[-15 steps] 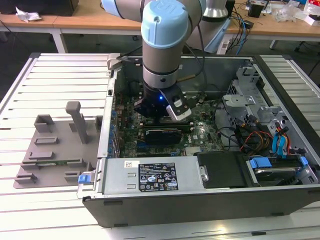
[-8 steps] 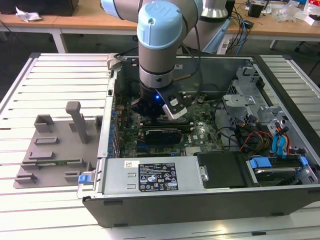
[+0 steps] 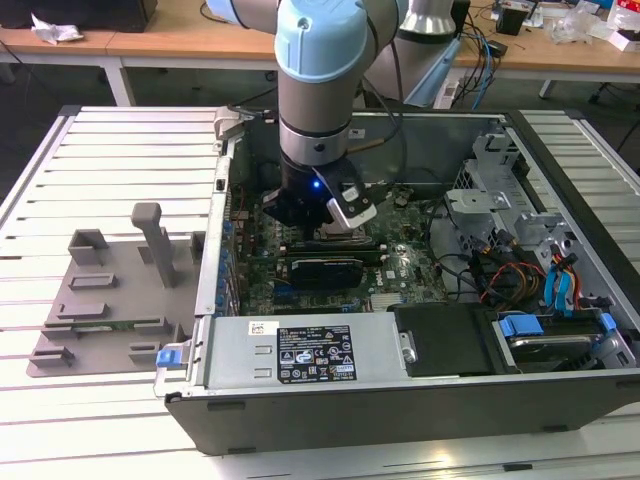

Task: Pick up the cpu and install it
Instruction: 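Install the second cpu locking lever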

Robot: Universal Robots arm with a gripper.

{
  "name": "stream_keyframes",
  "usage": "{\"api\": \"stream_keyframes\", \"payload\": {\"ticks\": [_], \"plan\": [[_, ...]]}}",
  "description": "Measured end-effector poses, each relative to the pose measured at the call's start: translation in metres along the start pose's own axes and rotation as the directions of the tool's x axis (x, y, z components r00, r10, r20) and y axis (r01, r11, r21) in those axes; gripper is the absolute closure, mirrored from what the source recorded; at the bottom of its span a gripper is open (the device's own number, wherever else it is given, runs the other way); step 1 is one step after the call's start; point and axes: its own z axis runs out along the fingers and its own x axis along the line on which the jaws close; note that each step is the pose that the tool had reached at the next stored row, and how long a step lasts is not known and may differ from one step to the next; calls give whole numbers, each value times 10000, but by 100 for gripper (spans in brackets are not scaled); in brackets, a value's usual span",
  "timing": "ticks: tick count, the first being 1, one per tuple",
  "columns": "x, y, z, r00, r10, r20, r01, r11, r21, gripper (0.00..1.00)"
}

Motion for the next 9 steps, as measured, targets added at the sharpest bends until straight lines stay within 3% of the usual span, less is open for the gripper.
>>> {"api": "stream_keyframes", "payload": {"ticks": [4,7,8,9], "plan": [[-145,67,7,10000,4,-13,-4,9998,185,89],[-228,124,14,10000,4,-28,-3,9992,395,89],[-286,190,22,10000,5,-40,-3,9984,563,89],[-319,234,28,10000,4,-47,-1,9978,669,89]]}}
